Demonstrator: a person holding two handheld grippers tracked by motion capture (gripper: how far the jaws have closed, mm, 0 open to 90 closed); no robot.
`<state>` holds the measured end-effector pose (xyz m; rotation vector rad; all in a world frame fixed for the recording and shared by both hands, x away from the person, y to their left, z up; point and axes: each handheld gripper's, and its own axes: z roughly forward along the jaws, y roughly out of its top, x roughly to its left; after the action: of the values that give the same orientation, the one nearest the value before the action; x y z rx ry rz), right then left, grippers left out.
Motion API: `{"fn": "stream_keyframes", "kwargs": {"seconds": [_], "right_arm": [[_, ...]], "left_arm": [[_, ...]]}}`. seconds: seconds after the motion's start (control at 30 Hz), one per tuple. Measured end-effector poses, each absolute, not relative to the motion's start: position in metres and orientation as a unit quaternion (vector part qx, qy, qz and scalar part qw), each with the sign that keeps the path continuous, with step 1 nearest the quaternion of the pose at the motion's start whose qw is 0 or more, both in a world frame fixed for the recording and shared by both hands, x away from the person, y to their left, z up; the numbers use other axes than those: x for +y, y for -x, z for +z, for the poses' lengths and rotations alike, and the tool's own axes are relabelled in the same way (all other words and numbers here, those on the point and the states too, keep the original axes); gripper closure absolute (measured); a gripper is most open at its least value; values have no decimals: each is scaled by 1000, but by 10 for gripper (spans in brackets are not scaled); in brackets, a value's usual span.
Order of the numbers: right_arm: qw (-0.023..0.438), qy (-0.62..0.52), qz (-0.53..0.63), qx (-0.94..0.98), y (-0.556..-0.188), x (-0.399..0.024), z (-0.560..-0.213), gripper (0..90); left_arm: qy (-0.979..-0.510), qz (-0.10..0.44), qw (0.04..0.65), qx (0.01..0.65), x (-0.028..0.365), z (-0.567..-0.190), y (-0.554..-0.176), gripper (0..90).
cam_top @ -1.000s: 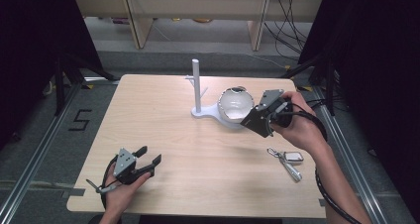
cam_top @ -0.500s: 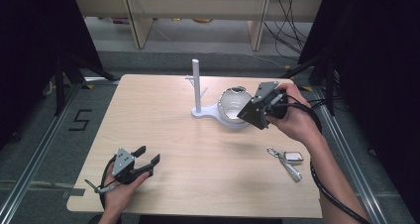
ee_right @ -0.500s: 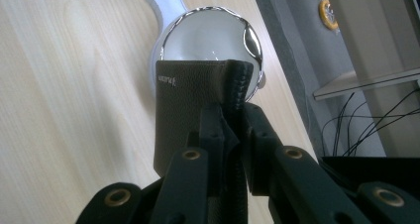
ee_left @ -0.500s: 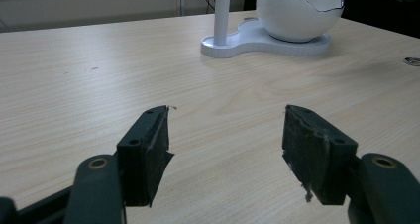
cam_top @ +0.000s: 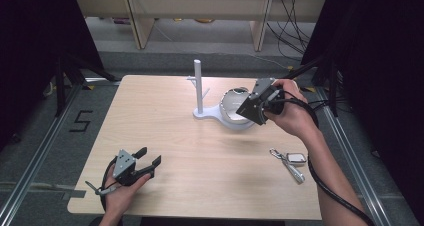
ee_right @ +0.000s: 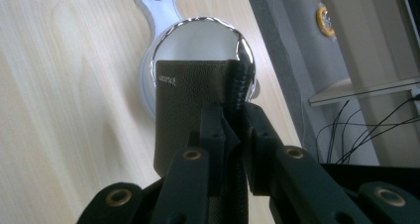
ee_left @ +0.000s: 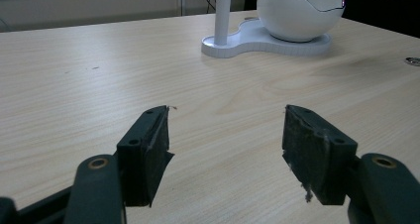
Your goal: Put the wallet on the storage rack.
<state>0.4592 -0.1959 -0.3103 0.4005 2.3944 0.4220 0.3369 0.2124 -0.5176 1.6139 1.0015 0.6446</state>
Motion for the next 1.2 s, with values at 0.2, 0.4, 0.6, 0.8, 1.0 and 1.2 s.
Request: {"fn": "stream_keyframes", "kwargs": {"seconds": [0.2,0.4,0.6,0.8,1.0,1.2], "right_arm": [[339,-133,155,919,-466,-190,-309,819],[348,-117,154,917,-472,-183,-309,819],[353,-106,154,917,-479,-178,-312,818],[353,-101,150,918,-489,-170,-317,818],[349,-99,151,920,-496,-166,-321,817],[343,-98,152,922,-505,-161,-328,817]], "left_arm": [[-680,272,533,425,213,-517,-336,343],[-677,272,535,424,213,-518,-336,343],[-679,273,533,424,214,-517,-336,343],[-680,274,533,424,214,-517,-336,343],[-677,273,537,422,214,-518,-336,343],[-679,273,533,424,215,-518,-336,343]]}}
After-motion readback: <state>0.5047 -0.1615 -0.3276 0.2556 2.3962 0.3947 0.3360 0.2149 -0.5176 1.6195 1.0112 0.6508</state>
